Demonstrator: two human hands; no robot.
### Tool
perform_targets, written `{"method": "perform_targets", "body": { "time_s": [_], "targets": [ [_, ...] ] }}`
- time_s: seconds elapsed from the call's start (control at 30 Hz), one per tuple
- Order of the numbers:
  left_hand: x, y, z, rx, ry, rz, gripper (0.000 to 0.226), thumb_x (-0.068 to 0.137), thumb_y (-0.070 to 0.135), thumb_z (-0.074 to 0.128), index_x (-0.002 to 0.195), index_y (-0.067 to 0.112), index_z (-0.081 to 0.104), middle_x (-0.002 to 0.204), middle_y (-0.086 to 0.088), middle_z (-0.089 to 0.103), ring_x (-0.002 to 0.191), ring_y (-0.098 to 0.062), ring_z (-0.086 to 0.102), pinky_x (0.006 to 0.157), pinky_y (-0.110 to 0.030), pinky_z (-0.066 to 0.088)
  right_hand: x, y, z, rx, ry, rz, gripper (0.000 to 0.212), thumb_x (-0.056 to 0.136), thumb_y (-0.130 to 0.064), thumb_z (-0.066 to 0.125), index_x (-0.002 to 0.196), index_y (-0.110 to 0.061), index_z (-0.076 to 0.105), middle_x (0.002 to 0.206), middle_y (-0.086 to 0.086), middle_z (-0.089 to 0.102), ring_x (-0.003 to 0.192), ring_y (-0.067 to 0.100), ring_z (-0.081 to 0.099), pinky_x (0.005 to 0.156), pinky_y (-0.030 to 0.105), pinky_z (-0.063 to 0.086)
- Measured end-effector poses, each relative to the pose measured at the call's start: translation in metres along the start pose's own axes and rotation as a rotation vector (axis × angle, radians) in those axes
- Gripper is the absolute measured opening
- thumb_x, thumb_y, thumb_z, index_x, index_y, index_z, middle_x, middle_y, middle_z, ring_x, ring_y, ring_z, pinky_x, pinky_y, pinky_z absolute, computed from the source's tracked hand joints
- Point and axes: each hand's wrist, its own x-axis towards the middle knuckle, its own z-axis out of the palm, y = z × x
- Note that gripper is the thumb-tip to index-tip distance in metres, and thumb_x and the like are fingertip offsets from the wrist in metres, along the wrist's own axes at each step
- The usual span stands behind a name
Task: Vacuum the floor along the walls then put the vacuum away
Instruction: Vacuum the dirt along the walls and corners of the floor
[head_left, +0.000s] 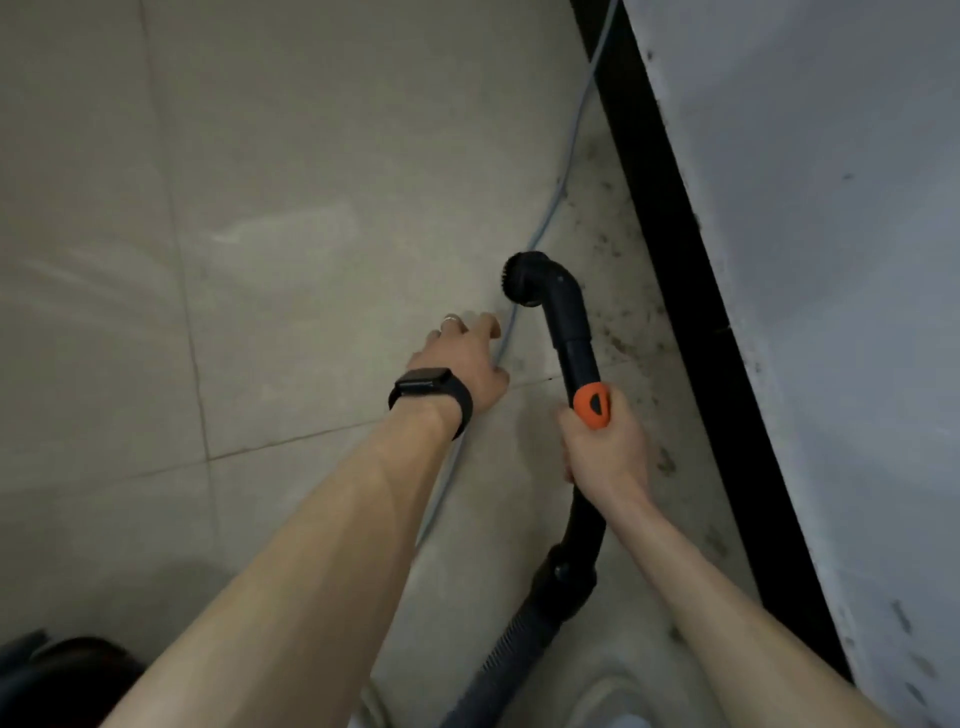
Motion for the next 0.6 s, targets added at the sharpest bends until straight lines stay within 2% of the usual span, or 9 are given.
{"method": "perform_targets", "body": {
  "time_s": [0.13,0.27,0.4,0.47,0.53,0.6],
  "targets": [
    [0.039,-0.003,0.025,0.072,0.212,0.072,0.043,0.092,0.047,0.051,0.130,0.034,0.036,0.121,-0.008,0.045,0.107,-0.033,0.051,0.073,-0.041,0.045,0.005,0.019,0.014,0.113,-0.051,-0.040,0.016,0.081,-0.040,0.073,0.079,-0.034,0.058,0.058,-0.004,0.054,0.048,0.014,0.054,0.043,0.028,0.047],
    [0.056,-0.006,0.043,0.158,0.369,0.123,0.036,0.095,0.036,0.046,0.127,0.020,0.039,0.119,-0.008,0.052,0.105,-0.032,0.054,0.063,-0.035,0.037,0.014,0.012,0.014,0.173,-0.093,-0.099,0.018,0.075,-0.048,0.072,0.078,-0.037,0.058,0.057,-0.004,0.053,0.045,0.014,0.053,0.043,0.025,0.047],
    [0.051,-0.020,0.018,0.364,0.258,0.166,0.047,0.098,0.026,0.040,0.142,0.026,0.026,0.133,-0.010,0.045,0.106,-0.033,0.058,0.068,-0.038,0.041,0.027,-0.023,0.011,0.132,-0.116,-0.147,0.016,0.081,-0.045,0.072,0.080,-0.040,0.057,0.060,-0.005,0.057,0.047,0.016,0.056,0.046,0.029,0.048],
    [0.046,-0.035,-0.010,0.498,0.232,0.140,0.044,0.100,0.020,0.035,0.143,0.026,0.025,0.137,-0.014,0.039,0.107,-0.035,0.058,0.071,-0.040,0.043,0.029,-0.039,0.012,0.128,-0.108,-0.149,0.016,0.082,-0.043,0.073,0.083,-0.037,0.058,0.062,-0.004,0.059,0.050,0.017,0.057,0.051,0.034,0.051],
    [0.043,-0.062,-0.040,0.628,0.251,0.077,0.038,0.103,0.018,0.030,0.141,0.021,0.029,0.140,-0.017,0.035,0.107,-0.036,0.057,0.074,-0.041,0.043,0.026,-0.047,0.016,0.146,-0.121,-0.147,0.017,0.081,-0.043,0.073,0.083,-0.035,0.058,0.062,-0.004,0.059,0.050,0.017,0.056,0.052,0.035,0.051],
    [0.042,-0.099,-0.069,0.656,0.310,-0.086,0.034,0.104,0.018,0.029,0.137,0.017,0.035,0.139,-0.019,0.037,0.109,-0.037,0.056,0.082,-0.043,0.047,0.026,-0.049,0.023,0.157,-0.155,-0.150,0.018,0.078,-0.044,0.073,0.084,-0.035,0.058,0.060,-0.005,0.058,0.047,0.016,0.054,0.048,0.032,0.049]
  ]
}}
